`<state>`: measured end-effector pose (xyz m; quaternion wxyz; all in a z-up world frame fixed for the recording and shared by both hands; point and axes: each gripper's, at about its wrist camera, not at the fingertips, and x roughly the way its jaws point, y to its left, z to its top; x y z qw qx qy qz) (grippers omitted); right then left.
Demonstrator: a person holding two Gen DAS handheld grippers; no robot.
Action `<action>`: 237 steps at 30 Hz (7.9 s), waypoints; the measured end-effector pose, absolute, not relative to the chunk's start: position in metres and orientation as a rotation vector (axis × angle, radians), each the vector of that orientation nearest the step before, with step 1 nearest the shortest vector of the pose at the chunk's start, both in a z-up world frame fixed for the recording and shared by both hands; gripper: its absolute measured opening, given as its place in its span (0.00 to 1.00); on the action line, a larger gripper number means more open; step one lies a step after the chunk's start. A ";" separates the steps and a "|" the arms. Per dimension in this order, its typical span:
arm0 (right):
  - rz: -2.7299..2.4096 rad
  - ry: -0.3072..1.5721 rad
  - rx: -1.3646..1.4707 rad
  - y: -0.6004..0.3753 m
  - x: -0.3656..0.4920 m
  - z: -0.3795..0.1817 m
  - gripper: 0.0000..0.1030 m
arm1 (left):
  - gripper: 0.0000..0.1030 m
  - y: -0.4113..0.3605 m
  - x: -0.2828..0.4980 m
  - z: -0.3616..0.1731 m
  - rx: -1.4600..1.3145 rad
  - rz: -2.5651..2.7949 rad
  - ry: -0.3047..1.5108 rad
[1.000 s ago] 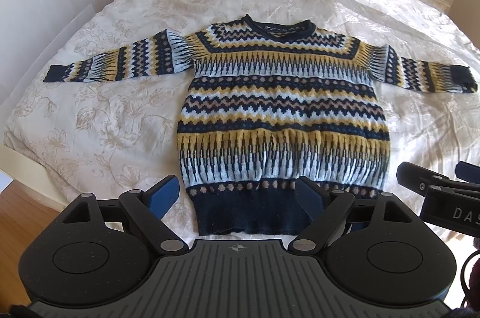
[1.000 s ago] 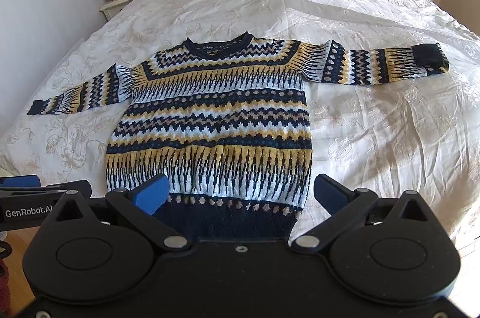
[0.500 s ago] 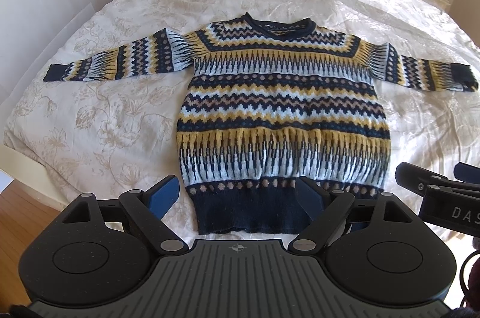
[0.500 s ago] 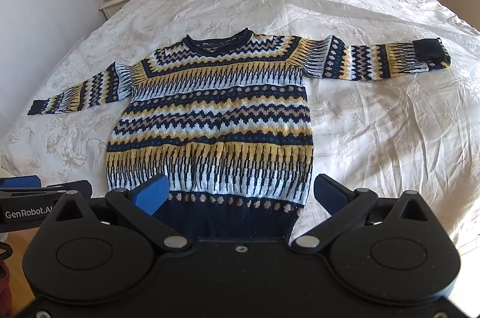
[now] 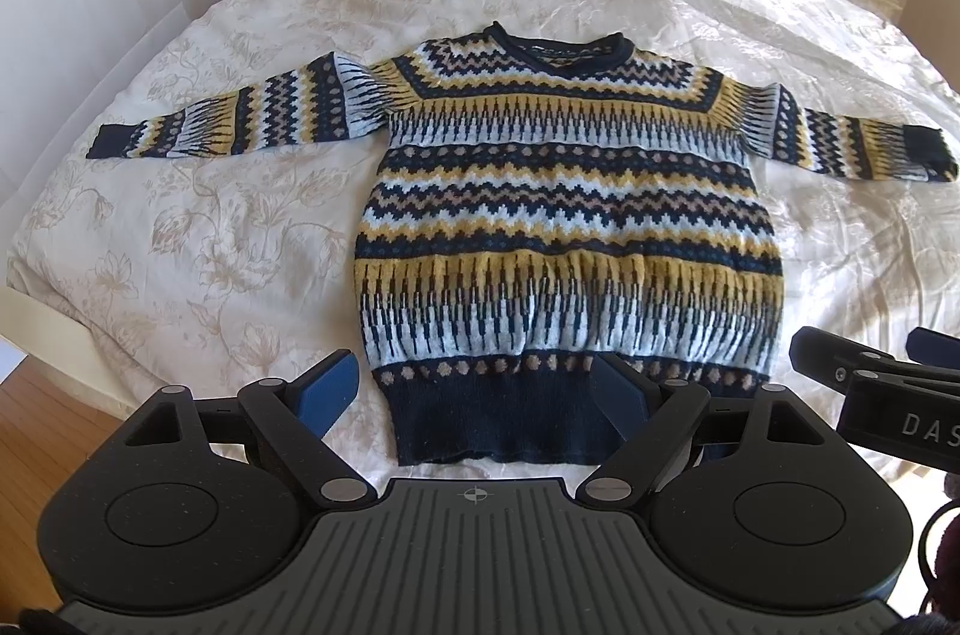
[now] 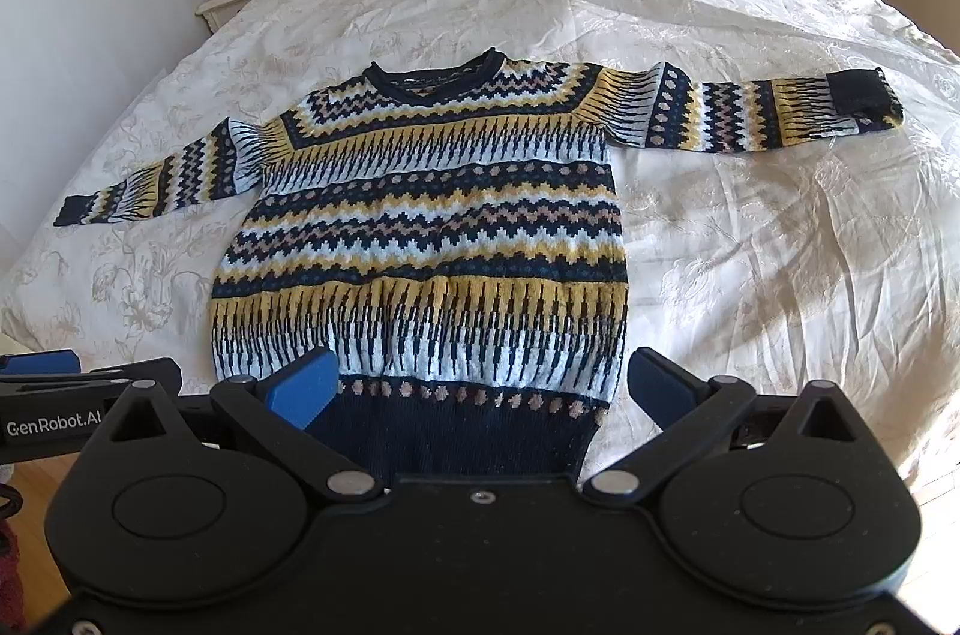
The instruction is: Fold small clothes
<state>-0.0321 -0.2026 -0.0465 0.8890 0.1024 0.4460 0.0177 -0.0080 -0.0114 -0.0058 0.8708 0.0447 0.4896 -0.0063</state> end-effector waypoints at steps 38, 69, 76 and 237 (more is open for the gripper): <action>0.043 1.073 0.275 -0.199 0.026 -0.075 0.99 | 0.82 -0.004 0.048 -0.023 0.082 0.000 1.111; -0.342 1.080 0.286 -0.377 0.157 -0.093 0.72 | 0.75 -0.019 0.197 -0.048 0.139 -0.108 1.152; -0.464 0.984 0.006 -0.428 0.193 -0.101 0.56 | 0.75 -0.039 0.197 -0.049 0.099 -0.033 1.190; 0.250 1.204 0.231 -0.211 0.234 -0.203 0.99 | 0.06 0.034 0.331 -0.117 -0.215 -0.254 1.016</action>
